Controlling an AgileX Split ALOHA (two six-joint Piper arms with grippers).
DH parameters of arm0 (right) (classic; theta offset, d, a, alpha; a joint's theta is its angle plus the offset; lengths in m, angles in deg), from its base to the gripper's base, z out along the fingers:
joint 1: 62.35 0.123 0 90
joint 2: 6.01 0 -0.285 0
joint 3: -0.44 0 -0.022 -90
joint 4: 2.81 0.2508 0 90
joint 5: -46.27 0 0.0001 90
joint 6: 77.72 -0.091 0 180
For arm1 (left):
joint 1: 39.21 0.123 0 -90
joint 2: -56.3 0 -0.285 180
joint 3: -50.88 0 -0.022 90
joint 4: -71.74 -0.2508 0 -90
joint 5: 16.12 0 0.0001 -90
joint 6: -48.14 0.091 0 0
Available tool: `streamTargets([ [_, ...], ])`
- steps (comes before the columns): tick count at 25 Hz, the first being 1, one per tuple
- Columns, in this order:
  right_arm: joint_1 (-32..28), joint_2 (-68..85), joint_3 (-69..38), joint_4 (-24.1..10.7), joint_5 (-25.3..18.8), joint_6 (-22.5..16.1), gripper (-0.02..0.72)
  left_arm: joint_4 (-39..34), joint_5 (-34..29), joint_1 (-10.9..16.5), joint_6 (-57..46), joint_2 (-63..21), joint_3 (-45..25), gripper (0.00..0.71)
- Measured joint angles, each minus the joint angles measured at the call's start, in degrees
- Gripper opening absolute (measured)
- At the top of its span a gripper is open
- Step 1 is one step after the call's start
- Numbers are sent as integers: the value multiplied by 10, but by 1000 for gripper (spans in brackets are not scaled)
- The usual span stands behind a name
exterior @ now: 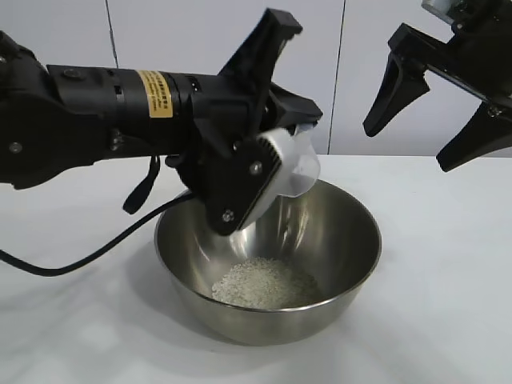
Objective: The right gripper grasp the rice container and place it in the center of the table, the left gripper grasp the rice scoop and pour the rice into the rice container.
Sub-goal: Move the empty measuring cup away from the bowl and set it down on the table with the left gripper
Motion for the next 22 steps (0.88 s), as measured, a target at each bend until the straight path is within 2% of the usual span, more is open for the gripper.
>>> streamTargets([
  [7,0,0,0,0,0,0,641,249,114,-9,-66,0,0,8],
  [11,0,0,0,0,0,0,641,364,166,-9,-177,-1,0,8],
  [15,0,0,0,0,1,0,641,463,162,-9,-330,-19,-1,8],
  [19,0,0,0,0,6,0,641,493,145,-4,-487,-73,-22,8],
  [22,0,0,0,0,9,0,641,489,117,18,-603,-118,-50,8],
])
